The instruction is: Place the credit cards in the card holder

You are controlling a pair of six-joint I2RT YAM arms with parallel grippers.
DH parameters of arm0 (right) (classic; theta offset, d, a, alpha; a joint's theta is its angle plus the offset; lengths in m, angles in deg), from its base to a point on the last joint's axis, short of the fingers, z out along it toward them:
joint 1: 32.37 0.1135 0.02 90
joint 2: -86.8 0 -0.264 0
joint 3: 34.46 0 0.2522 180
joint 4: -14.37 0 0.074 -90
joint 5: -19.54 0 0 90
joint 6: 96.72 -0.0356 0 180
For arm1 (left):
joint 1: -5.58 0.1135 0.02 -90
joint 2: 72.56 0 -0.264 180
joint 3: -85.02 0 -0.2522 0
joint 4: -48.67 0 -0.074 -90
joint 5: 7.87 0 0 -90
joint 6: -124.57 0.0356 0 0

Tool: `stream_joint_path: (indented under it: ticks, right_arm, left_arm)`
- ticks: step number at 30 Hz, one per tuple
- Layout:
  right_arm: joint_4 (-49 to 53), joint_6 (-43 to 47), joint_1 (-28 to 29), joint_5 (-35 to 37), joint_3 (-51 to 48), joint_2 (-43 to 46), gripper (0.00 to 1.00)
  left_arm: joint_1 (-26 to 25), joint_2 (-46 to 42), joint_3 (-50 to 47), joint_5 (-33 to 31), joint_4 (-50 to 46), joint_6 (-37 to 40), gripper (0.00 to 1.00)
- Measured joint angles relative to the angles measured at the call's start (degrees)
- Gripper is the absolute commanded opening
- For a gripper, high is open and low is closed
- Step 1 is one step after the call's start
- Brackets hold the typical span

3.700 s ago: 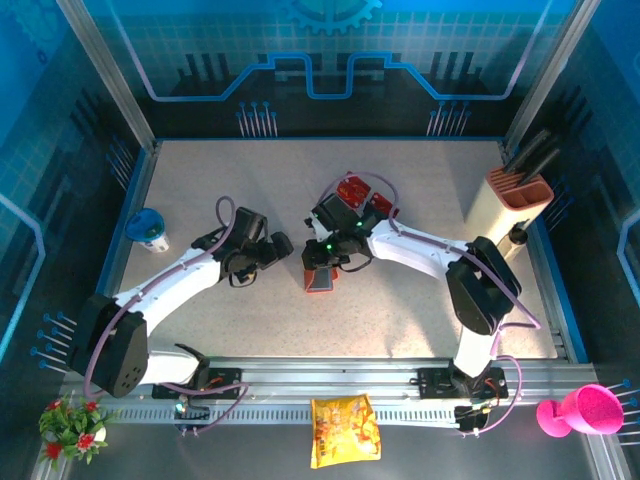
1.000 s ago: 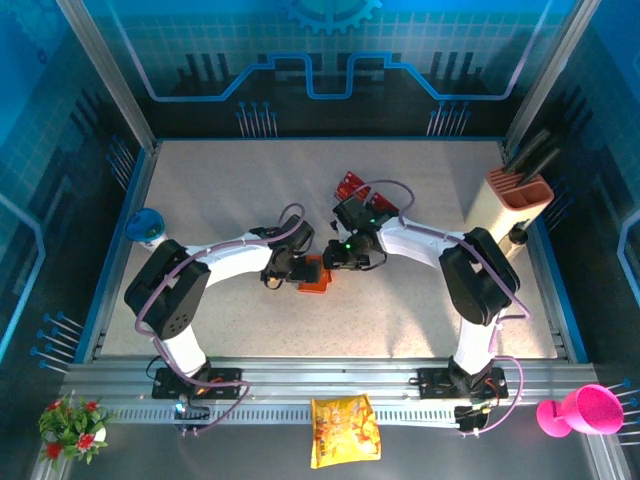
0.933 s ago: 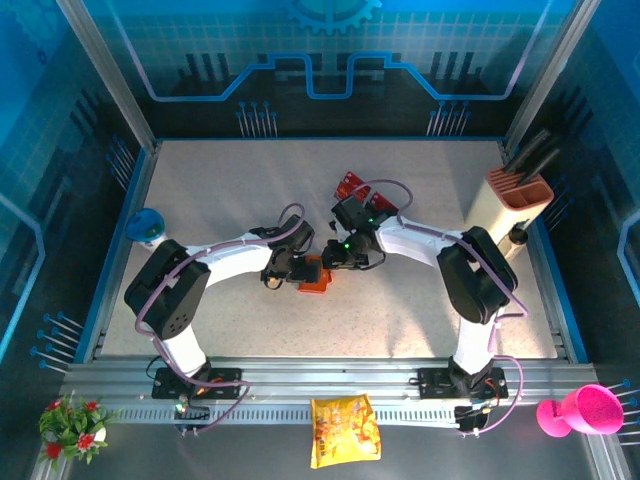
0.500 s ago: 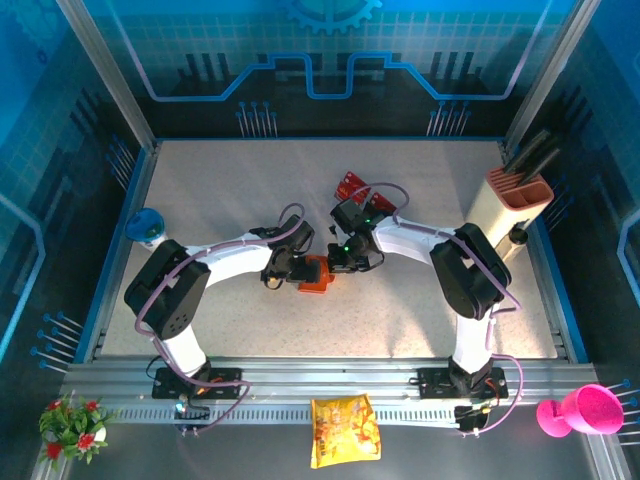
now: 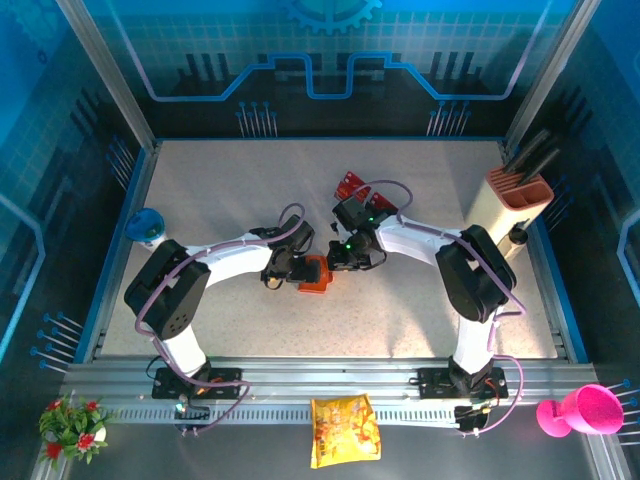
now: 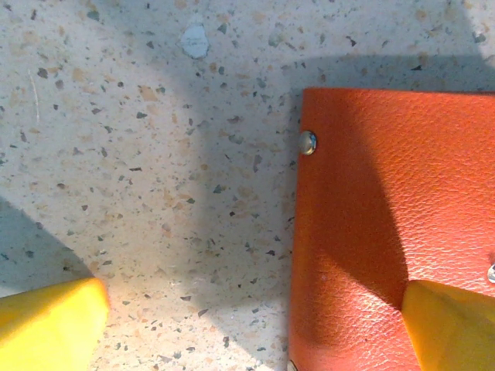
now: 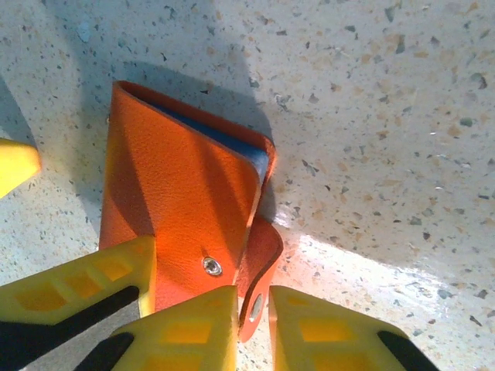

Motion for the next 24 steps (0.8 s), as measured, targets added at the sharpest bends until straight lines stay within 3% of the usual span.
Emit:
stream_joint_path:
  ticks: [9,17,21,24]
  right_arm:
    - [0.0,0.0,0.0,-0.3,0.0,0.0,0.21]
    - [0.0,0.4,0.0,-0.5,-0.5,0.0,0.11]
    - [-0.1,0.5,-0.1,-0.7,-0.9,0.0,0.0]
    - [-0.2,0.6,-0.3,-0.9,-1.1,0.0,0.0]
  left_arm:
    - [0.0,0.0,0.0,0.0,0.0,-0.2,0.99]
    - [0.0,0.0,0.0,0.0,0.0,-0.2,0.99]
    - [0.0,0.0,0.0,-0.1,0.0,-0.2,0.99]
    - [-0.1,0.0,0.0,0.0,0.0,-0.2,0.99]
